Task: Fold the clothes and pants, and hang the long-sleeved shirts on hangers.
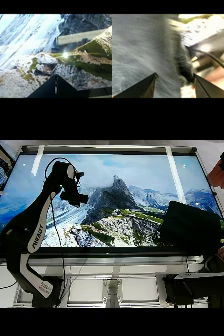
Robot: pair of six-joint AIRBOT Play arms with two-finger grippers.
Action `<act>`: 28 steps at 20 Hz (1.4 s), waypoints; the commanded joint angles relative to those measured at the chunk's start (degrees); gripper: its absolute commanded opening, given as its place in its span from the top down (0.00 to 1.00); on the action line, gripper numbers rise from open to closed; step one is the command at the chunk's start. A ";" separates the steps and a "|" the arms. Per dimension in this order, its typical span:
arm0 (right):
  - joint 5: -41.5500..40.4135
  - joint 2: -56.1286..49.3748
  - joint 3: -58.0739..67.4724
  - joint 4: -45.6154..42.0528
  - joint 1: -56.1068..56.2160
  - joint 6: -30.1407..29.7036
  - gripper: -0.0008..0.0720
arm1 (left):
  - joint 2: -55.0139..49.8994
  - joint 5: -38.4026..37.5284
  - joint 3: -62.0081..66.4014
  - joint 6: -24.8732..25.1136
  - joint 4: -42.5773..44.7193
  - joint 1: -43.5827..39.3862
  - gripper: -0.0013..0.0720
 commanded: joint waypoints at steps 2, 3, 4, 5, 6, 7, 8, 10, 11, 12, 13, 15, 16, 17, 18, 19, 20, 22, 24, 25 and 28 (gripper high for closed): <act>-0.24 7.28 -0.87 16.52 -6.60 0.07 0.26 | -0.44 -0.11 -0.02 0.02 0.09 -0.04 0.94; 0.02 10.19 -0.87 19.45 -5.31 0.07 0.26 | -0.63 -0.13 -0.02 0.02 0.09 -0.04 0.94; 0.11 13.14 -0.87 21.53 -3.08 0.07 0.30 | -0.83 -0.13 -0.02 0.02 0.09 -0.04 0.94; 0.15 16.48 -0.87 23.04 0.52 0.04 0.44 | -1.09 -0.13 -0.02 0.02 0.09 -0.04 0.94; 0.17 19.58 -0.87 23.50 5.03 -0.22 0.59 | -1.33 -0.20 -0.02 0.00 0.09 -0.02 0.94; 0.28 22.77 -0.87 23.39 10.93 -1.46 0.80 | -1.57 -0.70 -0.02 0.02 0.09 -0.04 0.94; 1.03 25.33 -0.87 23.10 16.96 -3.19 0.95 | -1.77 -1.25 -0.02 0.02 0.09 -0.04 0.94; 1.22 29.20 -0.87 19.17 30.51 -2.97 0.95 | -1.81 -1.95 0.00 -0.02 0.26 0.00 0.94; 1.22 30.21 -0.87 15.65 37.70 -1.25 0.95 | -1.46 -2.49 0.00 -0.26 0.26 0.04 0.94; 1.25 30.36 -0.94 12.20 44.15 1.55 0.95 | -0.55 -2.14 0.00 -0.44 0.26 0.02 0.94; 0.72 30.27 -1.77 8.85 50.90 4.44 0.95 | 0.83 -0.92 0.00 -0.90 0.28 0.04 0.94; -2.40 30.03 -6.29 3.45 62.55 10.08 0.95 | 4.90 1.49 -0.02 -4.17 0.33 0.24 0.94; -5.62 30.03 -9.49 0.94 67.49 12.72 0.95 | 7.06 1.88 -0.02 -4.85 0.28 0.22 0.94; -9.79 30.01 -13.07 -1.62 72.04 15.80 0.95 | 8.83 1.79 -0.02 -4.94 0.28 0.22 0.94; -13.46 30.01 -16.31 -3.48 75.45 19.12 0.95 | 10.47 1.44 -0.26 -5.29 0.28 0.13 0.94; -15.87 29.66 -19.45 -4.52 78.20 22.08 0.95 | 12.55 1.49 -1.75 -5.88 0.33 -0.02 0.94; -16.44 28.92 -22.03 -4.92 79.97 24.55 0.95 | 14.97 1.90 -4.90 -6.01 0.33 -0.11 0.94; -16.35 27.21 -26.29 -4.68 81.94 26.56 0.95 | 20.96 5.57 -15.63 -7.15 1.44 -0.20 0.94; -16.35 26.47 -28.11 -4.59 82.88 27.41 0.95 | 27.19 11.23 -28.81 -8.85 2.03 -0.13 0.94; -16.35 26.47 -28.02 -4.57 82.93 27.45 0.95 | 29.49 13.03 -33.88 -8.83 2.25 -0.13 0.94; -13.60 26.49 -26.45 -1.90 82.93 27.91 0.95 | 32.89 13.86 -42.12 -8.81 2.23 -0.13 0.94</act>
